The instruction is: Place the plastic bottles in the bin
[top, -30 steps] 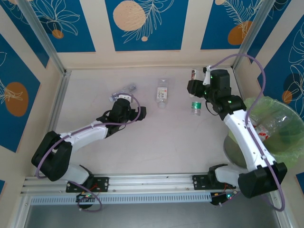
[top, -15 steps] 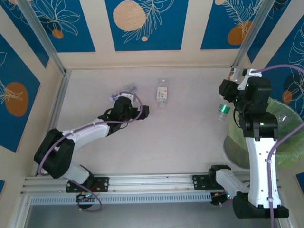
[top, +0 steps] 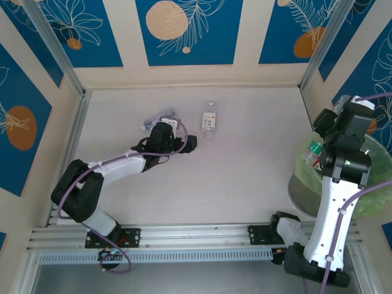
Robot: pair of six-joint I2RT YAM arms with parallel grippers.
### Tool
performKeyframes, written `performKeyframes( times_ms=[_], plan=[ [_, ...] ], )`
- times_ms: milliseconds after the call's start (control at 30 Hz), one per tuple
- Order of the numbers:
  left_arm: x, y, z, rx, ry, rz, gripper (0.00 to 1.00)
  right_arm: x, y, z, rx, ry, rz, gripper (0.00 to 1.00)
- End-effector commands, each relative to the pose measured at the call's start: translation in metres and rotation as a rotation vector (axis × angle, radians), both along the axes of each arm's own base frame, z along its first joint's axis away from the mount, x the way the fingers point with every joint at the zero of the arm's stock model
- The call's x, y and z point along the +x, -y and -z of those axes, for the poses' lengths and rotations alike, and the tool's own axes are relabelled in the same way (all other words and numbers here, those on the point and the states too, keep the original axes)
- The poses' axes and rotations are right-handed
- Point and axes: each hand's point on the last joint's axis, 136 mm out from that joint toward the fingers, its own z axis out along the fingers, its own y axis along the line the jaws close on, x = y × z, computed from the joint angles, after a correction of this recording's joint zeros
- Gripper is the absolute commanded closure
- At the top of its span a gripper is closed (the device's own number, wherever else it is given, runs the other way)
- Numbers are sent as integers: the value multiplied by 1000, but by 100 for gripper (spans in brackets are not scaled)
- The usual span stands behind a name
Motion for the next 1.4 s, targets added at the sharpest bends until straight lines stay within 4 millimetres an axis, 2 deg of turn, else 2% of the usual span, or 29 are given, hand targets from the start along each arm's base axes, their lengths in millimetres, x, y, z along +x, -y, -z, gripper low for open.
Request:
performKeyframes(
  times_ms=[0, 300, 433, 500, 700, 800, 900, 1067, 1367],
  plan=[
    [10, 11, -13, -27, 35, 39, 0, -20, 17, -12, -48, 63, 113, 63],
    [13, 21, -12, -43, 23, 76, 0, -43, 46, -17, -272, 55, 262, 64],
    [14, 26, -12, -56, 15, 89, 0, -53, 61, -12, -333, 49, 369, 59],
    [13, 29, -13, -65, 10, 98, 0, -56, 67, -5, -340, 49, 407, 56],
    [12, 30, -14, -64, 1, 107, 0, -67, 79, 36, -266, 90, 539, 49],
    [11, 28, -11, -62, -9, 99, 0, -74, 82, 53, -212, 111, 589, 42],
    [12, 29, -10, -69, -17, 94, 0, -80, 84, 67, -165, 94, 632, 23],
    [15, 32, -11, -77, -20, 100, 0, -94, 84, 70, -135, 104, 706, 1],
    [15, 33, -9, -78, -24, 103, 0, -99, 78, 59, -122, 151, 696, 1]
  ],
)
